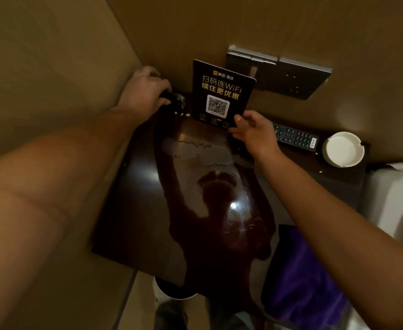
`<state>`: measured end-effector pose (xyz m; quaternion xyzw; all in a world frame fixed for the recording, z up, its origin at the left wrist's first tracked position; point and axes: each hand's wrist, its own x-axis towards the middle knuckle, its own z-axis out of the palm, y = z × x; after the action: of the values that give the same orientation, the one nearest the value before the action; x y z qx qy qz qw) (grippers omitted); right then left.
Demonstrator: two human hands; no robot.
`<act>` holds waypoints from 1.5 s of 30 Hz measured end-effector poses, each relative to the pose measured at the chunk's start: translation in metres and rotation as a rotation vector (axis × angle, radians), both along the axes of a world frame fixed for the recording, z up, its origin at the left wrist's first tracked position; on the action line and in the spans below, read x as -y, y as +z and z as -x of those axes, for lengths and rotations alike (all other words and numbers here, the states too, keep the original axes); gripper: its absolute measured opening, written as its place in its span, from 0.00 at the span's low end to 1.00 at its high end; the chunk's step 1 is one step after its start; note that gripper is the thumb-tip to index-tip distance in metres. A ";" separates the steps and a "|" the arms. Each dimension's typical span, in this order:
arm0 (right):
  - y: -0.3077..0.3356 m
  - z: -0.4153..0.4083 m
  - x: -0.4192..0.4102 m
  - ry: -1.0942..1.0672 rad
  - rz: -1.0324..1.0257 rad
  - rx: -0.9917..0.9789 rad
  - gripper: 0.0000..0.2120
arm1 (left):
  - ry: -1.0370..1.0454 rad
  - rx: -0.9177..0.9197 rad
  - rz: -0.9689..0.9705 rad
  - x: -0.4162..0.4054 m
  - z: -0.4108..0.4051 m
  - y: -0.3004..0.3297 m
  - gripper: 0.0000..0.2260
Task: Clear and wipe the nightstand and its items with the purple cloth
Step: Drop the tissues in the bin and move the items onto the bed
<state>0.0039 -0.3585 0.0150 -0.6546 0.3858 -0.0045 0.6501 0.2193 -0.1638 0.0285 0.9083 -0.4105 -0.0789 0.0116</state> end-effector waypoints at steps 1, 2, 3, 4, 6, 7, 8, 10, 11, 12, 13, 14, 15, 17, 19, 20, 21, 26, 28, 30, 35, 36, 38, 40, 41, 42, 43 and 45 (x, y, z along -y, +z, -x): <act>0.002 0.000 -0.002 -0.014 0.008 -0.006 0.10 | 0.003 0.008 0.007 -0.002 0.001 0.004 0.16; 0.004 0.000 -0.003 -0.027 0.013 -0.007 0.10 | -0.002 0.018 0.014 -0.004 0.001 0.008 0.16; 0.005 0.000 -0.003 -0.041 0.014 -0.006 0.09 | -0.012 0.028 0.023 -0.003 0.002 0.010 0.16; 0.008 0.000 -0.006 -0.052 0.009 0.004 0.09 | -0.023 0.039 0.030 -0.006 0.003 0.014 0.16; 0.014 0.001 -0.009 -0.048 0.006 0.027 0.12 | -0.037 0.061 0.054 -0.007 0.005 0.021 0.16; 0.018 0.002 -0.011 -0.040 0.015 0.041 0.14 | -0.042 0.070 0.066 -0.009 0.007 0.025 0.16; 0.021 0.004 -0.012 -0.039 0.023 0.057 0.15 | -0.048 0.075 0.076 -0.011 0.009 0.030 0.16; 0.028 0.007 -0.012 -0.045 0.038 0.090 0.16 | -0.063 0.088 0.090 -0.014 0.013 0.037 0.15; 0.033 0.010 -0.011 -0.045 0.049 0.106 0.16 | -0.070 0.093 0.104 -0.017 0.016 0.043 0.15; 0.035 0.011 -0.009 -0.043 0.060 0.115 0.15 | -0.074 0.096 0.117 -0.017 0.017 0.045 0.15; 0.042 0.016 -0.011 -0.046 0.072 0.128 0.15 | -0.093 0.099 0.129 -0.021 0.021 0.051 0.15; 0.047 0.022 -0.011 -0.054 0.076 0.144 0.15 | -0.111 0.105 0.139 -0.024 0.025 0.057 0.15; 0.048 0.022 -0.010 -0.062 0.074 0.151 0.14 | -0.120 0.111 0.139 -0.024 0.026 0.059 0.14; 0.061 0.038 -0.017 -0.076 0.085 0.184 0.10 | -0.162 0.121 0.159 -0.032 0.037 0.074 0.14; 0.068 0.050 -0.024 -0.089 0.090 0.204 0.08 | -0.180 0.125 0.175 -0.036 0.046 0.084 0.14; 0.073 0.061 -0.030 -0.099 0.090 0.209 0.08 | -0.197 0.131 0.185 -0.040 0.054 0.092 0.14; 0.072 0.063 -0.030 -0.107 0.082 0.200 0.08 | -0.197 0.130 0.191 -0.040 0.056 0.094 0.14; 0.089 0.126 -0.067 -0.190 0.133 0.225 0.03 | -0.294 0.128 0.187 -0.064 0.102 0.113 0.14; 0.094 0.156 -0.085 -0.226 0.169 0.230 0.05 | -0.334 0.121 0.175 -0.074 0.121 0.121 0.14; 0.100 0.187 -0.102 -0.260 0.193 0.237 0.03 | -0.376 0.132 0.168 -0.082 0.140 0.134 0.14; 0.125 0.263 -0.135 -0.389 0.220 0.234 0.03 | -0.461 0.107 0.198 -0.087 0.198 0.169 0.13; 0.131 0.278 -0.140 -0.411 0.237 0.228 0.03 | -0.479 0.097 0.207 -0.086 0.212 0.173 0.13; 0.142 0.311 -0.148 -0.458 0.280 0.217 0.05 | -0.523 0.065 0.230 -0.081 0.240 0.179 0.13; 0.149 0.345 -0.155 -0.506 0.314 0.199 0.06 | -0.561 0.025 0.245 -0.072 0.270 0.180 0.13; 0.152 0.362 -0.158 -0.534 0.322 0.188 0.06 | -0.581 0.011 0.244 -0.066 0.285 0.180 0.14; 0.153 0.379 -0.161 -0.568 0.328 0.174 0.06 | -0.603 0.000 0.243 -0.060 0.300 0.178 0.14; 0.154 0.396 -0.164 -0.604 0.335 0.158 0.07 | -0.628 -0.007 0.243 -0.053 0.316 0.177 0.14; 0.153 0.434 -0.171 -0.669 0.353 0.120 0.07 | -0.696 -0.021 0.242 -0.040 0.352 0.170 0.15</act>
<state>-0.4302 -0.1873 0.1682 -0.5927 0.5328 -0.3212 0.5116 -0.1326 -0.1235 0.1989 0.7056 -0.7010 -0.0382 0.0956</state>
